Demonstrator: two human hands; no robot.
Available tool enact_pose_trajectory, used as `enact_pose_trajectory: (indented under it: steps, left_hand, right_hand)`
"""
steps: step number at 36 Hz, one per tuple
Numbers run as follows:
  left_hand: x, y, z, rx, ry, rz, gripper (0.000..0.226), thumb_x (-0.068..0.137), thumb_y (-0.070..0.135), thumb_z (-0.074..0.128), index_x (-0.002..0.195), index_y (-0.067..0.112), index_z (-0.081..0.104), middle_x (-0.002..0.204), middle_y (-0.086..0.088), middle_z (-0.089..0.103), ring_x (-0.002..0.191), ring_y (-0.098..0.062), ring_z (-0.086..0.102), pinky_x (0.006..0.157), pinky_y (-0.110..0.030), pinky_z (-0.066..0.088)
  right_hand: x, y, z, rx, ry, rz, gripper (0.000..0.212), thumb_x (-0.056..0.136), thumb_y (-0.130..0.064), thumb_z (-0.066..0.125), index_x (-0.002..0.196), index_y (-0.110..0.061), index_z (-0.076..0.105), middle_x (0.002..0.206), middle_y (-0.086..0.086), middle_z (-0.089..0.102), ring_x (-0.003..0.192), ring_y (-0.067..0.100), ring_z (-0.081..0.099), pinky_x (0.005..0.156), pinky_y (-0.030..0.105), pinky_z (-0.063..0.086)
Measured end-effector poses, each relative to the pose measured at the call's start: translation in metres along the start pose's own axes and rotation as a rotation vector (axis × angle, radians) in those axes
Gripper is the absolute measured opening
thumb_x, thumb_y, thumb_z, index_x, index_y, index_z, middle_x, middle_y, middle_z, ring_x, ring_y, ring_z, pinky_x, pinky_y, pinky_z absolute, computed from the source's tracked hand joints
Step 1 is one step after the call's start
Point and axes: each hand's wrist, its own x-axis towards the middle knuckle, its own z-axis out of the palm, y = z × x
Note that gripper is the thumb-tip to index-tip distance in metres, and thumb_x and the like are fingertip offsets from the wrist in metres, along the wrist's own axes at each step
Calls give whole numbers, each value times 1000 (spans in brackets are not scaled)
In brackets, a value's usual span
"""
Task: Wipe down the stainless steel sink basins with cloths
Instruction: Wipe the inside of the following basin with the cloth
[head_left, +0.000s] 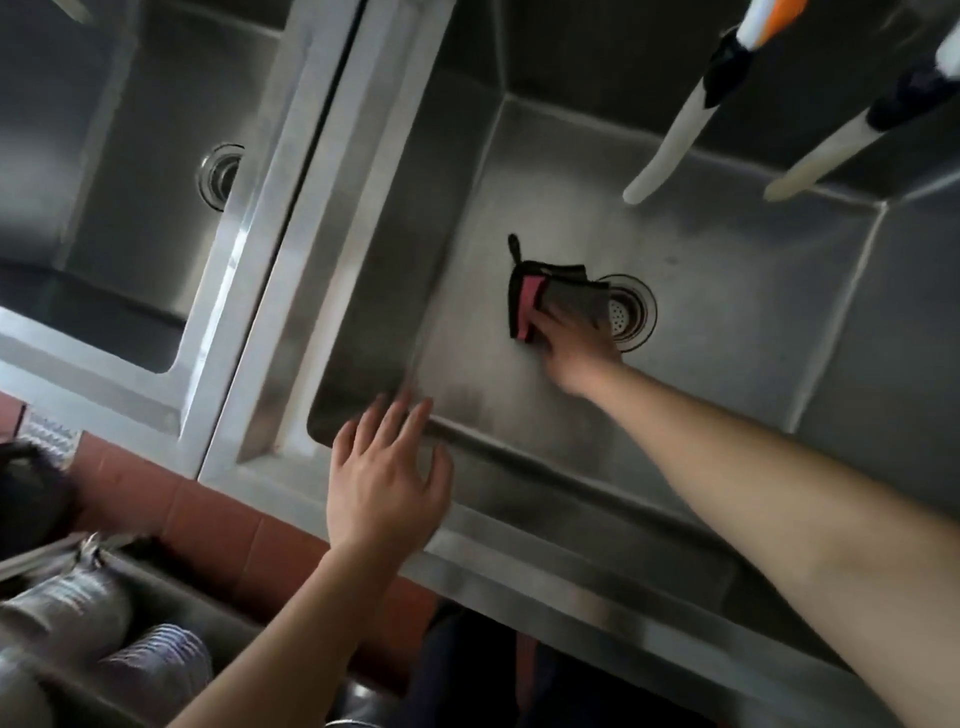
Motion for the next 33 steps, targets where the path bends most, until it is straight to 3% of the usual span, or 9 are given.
enact_pose_trajectory:
  steps: [3,8,12,15,18,22,26,30,33]
  left_hand:
    - [-3,-2,2,8,6,-14,59,92,51,40,147,30,46,154,4,44,147,-20,32,121,-45,24]
    - [-6,0,4,7,3,-11,58,92,50,45,145,27,50,149,2,51,142,-23,42,118,-45,27]
    - [-6,-3,6,1,30,11,56,89,44,54,140,23,56,145,1,55,137,-24,47,114,-45,32]
    - [0,-4,6,-1,45,37,56,88,43,52,141,24,55,146,0,55,137,-27,48,111,-48,38]
    - [-4,-9,11,-75,126,130,56,88,37,52,143,25,54,150,1,50,142,-29,42,106,-54,43]
    - [14,-7,-10,-256,340,323,60,81,18,62,141,22,55,156,-7,41,148,-31,31,111,-57,34]
    - [89,-8,-79,-194,499,187,60,92,35,52,150,31,40,163,-8,24,153,-32,16,122,-52,15]
    - [173,-32,-113,-60,446,43,58,103,47,37,157,42,17,168,-1,1,154,-30,-5,123,-47,-3]
    - [198,-43,-104,-11,387,69,56,104,49,32,157,42,14,168,1,3,155,-25,-2,124,-39,-2]
  right_hand:
    - [-4,-6,43,-141,-161,-75,62,96,-36,40,155,-33,20,164,1,17,152,29,8,119,56,10]
    - [-4,14,67,-208,29,-13,65,96,-43,31,157,-23,20,166,7,12,153,35,3,122,54,4]
    - [12,22,73,-226,-6,-4,69,94,-51,14,158,-27,8,167,6,2,153,34,-5,122,51,0]
    - [35,24,69,-247,3,5,69,97,-48,24,156,-33,-8,166,2,-12,151,29,-18,123,50,-4]
    - [59,18,50,-170,-16,8,63,101,-54,20,156,-37,-7,164,-6,-18,151,25,-21,122,45,-9]
    - [112,16,7,-141,-6,36,63,101,-57,20,157,-38,-4,165,-5,-16,151,23,-20,121,44,-8]
    - [170,0,-36,-49,7,144,63,102,-55,23,157,-38,-3,165,-5,-16,151,24,-20,122,49,-3]
    - [217,-14,-71,61,81,234,61,102,-50,23,157,-38,-2,166,-4,-14,151,28,-19,122,50,-4]
    - [233,-21,-79,94,110,280,62,102,-49,23,157,-37,-3,166,-1,-16,150,29,-21,121,50,-9]
